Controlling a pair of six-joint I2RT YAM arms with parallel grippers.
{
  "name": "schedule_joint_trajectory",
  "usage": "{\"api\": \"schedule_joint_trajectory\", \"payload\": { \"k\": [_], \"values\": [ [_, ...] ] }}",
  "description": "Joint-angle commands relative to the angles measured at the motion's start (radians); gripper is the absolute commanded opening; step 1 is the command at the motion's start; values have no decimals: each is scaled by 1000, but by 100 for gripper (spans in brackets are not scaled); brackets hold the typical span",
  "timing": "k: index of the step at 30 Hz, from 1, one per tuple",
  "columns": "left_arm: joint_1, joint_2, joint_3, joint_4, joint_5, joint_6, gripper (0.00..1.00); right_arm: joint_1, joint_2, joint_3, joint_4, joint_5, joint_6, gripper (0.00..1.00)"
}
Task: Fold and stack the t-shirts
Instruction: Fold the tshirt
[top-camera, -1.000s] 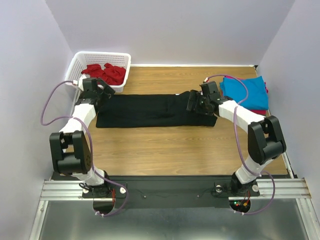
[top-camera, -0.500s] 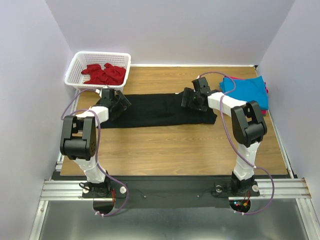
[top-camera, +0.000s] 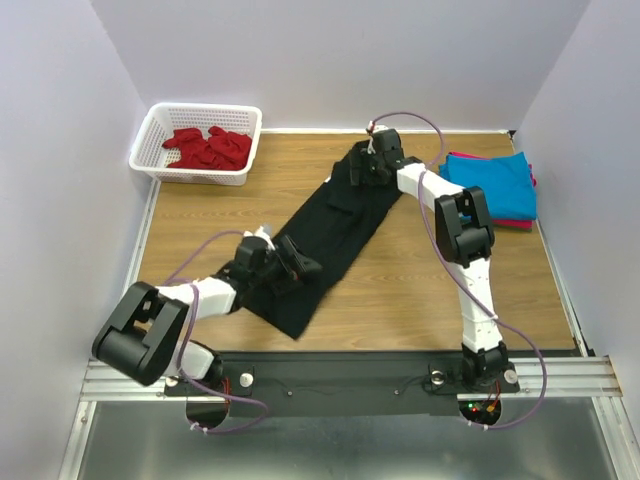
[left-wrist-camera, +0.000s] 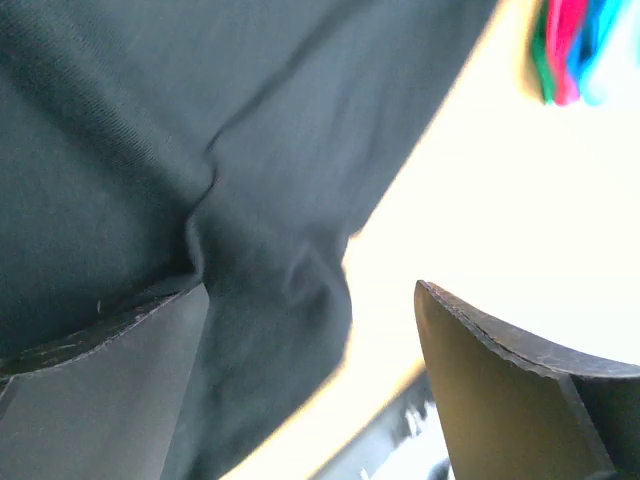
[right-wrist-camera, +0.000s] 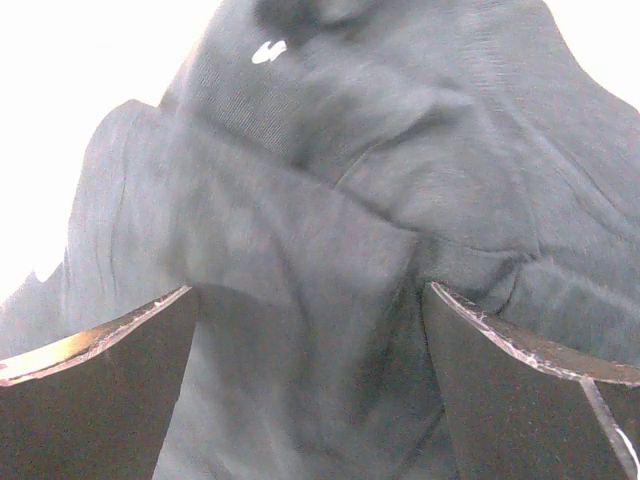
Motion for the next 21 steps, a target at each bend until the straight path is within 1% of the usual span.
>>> {"api": "schedule_joint_trajectory", "payload": {
  "k": [1,2,3,5,7,9,11,15,18,21],
  "values": [
    [-118,-41,-121,-132,5,-222,98,-5,159,139,-47,-147,-53,100],
    [-157,-53,-141,-129,-10,-248,98,-5,210,175,-47,-167,-54,100],
    [-177,-79,-149,-119,-22,-290,98,-5,231,246,-47,-186,-56,100],
    [-228,-104,-146,-119,-64,-339,98,-5,311,320,-46,-243,-50,100],
    [-254,-127,-134,-111,-96,-348,98,-5,365,434,-46,-269,-27,100],
    [-276,-107,-100,-105,-124,-351,98,-5,429,530,-47,-295,-5,100],
    [-279,-72,-77,-96,-124,-335,99,-5,446,557,-35,-300,-2,100],
    [-297,61,-22,-43,-90,-316,98,-5,453,568,37,-306,10,100],
    [-323,201,32,-1,-43,-313,98,-5,460,575,91,-311,25,100],
    [-387,249,78,16,-29,-334,98,-7,472,582,161,-290,47,100]
  ]
}}
